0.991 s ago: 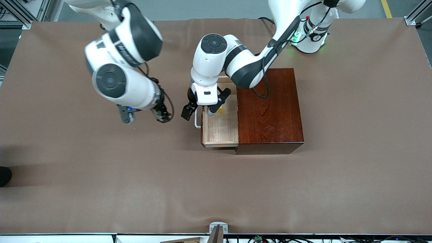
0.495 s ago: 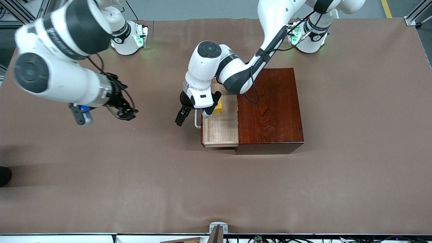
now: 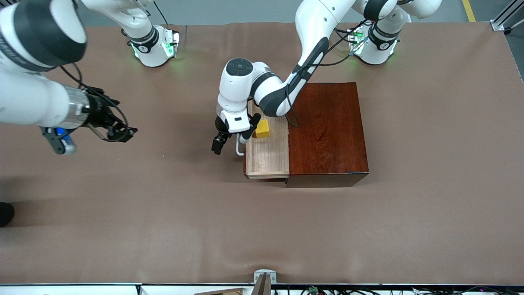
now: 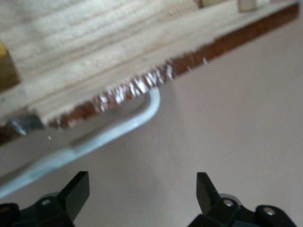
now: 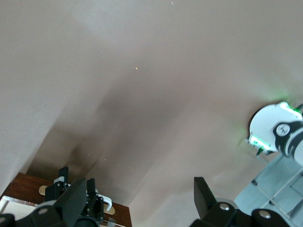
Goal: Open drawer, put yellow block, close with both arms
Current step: 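Push the drawer front into the box with the left gripper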
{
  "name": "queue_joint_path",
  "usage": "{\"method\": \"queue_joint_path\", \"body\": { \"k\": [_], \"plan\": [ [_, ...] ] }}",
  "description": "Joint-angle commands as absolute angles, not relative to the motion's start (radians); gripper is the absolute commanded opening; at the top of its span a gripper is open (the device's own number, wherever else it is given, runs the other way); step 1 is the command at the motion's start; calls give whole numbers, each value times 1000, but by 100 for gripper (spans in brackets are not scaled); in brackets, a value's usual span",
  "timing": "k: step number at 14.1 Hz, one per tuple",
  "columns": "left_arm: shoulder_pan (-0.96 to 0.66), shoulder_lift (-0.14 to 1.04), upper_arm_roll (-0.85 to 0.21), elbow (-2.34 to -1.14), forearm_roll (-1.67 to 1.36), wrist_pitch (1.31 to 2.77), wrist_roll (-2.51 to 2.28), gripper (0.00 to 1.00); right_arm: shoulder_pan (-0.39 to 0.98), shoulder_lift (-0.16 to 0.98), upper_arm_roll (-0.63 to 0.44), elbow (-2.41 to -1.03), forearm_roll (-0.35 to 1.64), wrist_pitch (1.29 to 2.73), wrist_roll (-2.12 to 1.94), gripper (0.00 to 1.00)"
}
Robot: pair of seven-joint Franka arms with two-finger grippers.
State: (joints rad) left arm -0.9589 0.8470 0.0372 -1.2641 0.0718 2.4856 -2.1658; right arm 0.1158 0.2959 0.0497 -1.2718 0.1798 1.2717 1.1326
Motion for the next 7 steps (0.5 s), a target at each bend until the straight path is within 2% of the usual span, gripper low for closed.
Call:
{"method": "queue_joint_path", "body": {
  "k": [1,7],
  "plan": [
    [-977,873,69,-1220,72,2433,-2218,100,54,255,63,-1281,186,1259,981,100],
    [-974,841,115,-1218,72,2191,-2217,100,-51,213,60,-1284,102,1229,521,100]
  ]
}}
